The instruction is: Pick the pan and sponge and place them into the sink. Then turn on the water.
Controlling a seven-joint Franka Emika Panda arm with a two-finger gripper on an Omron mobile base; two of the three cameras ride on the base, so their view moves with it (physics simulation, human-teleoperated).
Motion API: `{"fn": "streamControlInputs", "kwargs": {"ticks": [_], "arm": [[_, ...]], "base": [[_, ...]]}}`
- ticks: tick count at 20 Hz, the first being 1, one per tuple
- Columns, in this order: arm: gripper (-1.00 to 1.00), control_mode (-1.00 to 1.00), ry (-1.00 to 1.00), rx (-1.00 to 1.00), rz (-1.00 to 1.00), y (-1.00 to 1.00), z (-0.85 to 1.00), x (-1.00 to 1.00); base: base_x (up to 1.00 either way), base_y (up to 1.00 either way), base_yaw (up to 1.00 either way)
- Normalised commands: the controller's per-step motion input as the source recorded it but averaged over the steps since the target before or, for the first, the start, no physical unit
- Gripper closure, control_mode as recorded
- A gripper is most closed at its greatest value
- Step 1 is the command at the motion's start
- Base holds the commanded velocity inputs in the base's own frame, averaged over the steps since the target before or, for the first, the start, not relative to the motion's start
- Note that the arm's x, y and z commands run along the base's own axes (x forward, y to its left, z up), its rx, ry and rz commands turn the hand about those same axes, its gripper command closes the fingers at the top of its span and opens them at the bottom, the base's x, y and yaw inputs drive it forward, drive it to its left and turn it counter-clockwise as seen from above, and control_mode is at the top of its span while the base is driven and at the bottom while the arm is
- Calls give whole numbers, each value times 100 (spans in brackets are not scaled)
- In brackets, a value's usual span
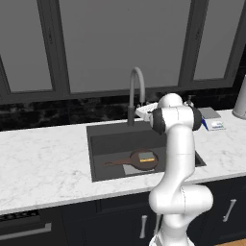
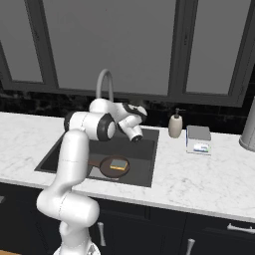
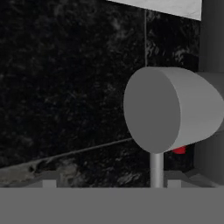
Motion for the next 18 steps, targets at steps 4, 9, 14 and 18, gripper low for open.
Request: {"fn": "streamControlInputs", "kwargs": {"ticks": [4,9,14,18], "arm": [[100,-100,0,9,-4,-37,0,1],[100,-100,0,16,-9,-74,0,0],[100,-100,5,16,-30,-88,0,0],[100,-100,11,19,-34,-100,0,0]], "base": [[0,0,0],[0,0,0],[0,0,0],[0,0,0]]}}
